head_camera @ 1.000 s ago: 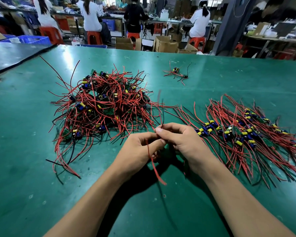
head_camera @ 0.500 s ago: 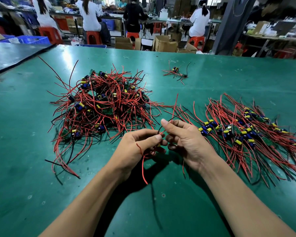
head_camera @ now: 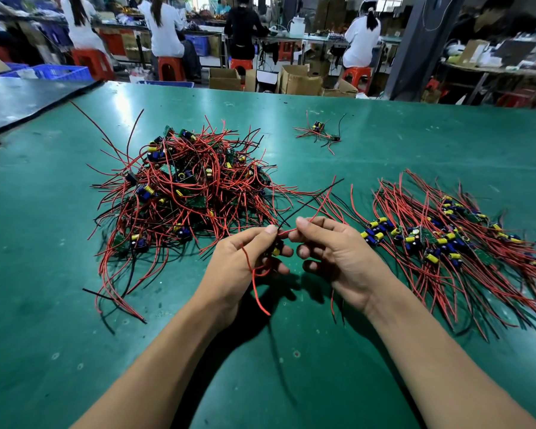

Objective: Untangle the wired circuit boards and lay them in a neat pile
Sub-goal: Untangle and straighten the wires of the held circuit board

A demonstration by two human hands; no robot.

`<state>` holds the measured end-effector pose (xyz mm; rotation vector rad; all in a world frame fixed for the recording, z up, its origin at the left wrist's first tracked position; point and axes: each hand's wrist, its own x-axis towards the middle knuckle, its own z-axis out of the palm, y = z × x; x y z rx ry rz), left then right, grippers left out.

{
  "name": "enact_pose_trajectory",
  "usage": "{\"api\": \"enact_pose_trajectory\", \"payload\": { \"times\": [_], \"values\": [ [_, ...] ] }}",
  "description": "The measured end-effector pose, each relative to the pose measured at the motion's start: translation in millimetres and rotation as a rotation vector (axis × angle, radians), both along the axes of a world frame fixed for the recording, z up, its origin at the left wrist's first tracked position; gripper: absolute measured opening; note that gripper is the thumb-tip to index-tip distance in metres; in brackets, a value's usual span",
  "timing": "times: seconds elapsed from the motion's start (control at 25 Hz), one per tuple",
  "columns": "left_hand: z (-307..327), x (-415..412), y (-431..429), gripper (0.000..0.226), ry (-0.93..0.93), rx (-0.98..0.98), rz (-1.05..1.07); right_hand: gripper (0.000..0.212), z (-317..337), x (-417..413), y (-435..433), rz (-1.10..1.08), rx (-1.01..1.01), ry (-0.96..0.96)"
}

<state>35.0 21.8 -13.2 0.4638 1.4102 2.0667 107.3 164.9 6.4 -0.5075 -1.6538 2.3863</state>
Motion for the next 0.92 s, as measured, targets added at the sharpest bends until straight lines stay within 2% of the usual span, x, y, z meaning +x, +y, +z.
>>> {"api": "enact_pose_trajectory", "payload": {
  "times": [0.16, 0.32, 0.48, 0.6, 0.68, 0.76, 0.92],
  "values": [
    [-3.7, 0.6, 2.1, 0.020, 0.078, -0.043, 0.090, 0.026, 1.5, -0.2, -5.6, 0.034, -0.104, 0.033],
    [-7.2, 5.5, 3.2, 0.024, 0.211, -0.115, 0.048, 0.025, -1.4, -1.5, -6.1, -0.087, 0.159, 0.155],
    [-6.8, 7.9, 2.4, 0.027, 0.325, -0.178, -0.052, 0.013, -7.1, -3.0, -1.8, -0.218, 0.426, 0.171],
    [-6.5, 6.0, 0.6, 0.023, 0.306, -0.183, -0.074, 0.007, -7.4, -1.6, -1.7, -0.192, 0.481, 0.204],
    [-6.3, 5.3, -0.7, 0.018, 0.278, -0.178, -0.087, 0.009, -7.8, -2.6, -0.9, -0.211, 0.503, 0.195],
    [-5.5, 5.2, -1.7, 0.012, 0.227, -0.158, -0.120, 0.011, -8.0, -4.1, 0.7, -0.259, 0.466, 0.183],
    [-4.7, 3.8, -1.5, 0.024, 0.127, -0.116, -0.117, 0.022, -6.7, -5.2, 2.3, -0.276, 0.341, 0.195]
  ]
}}
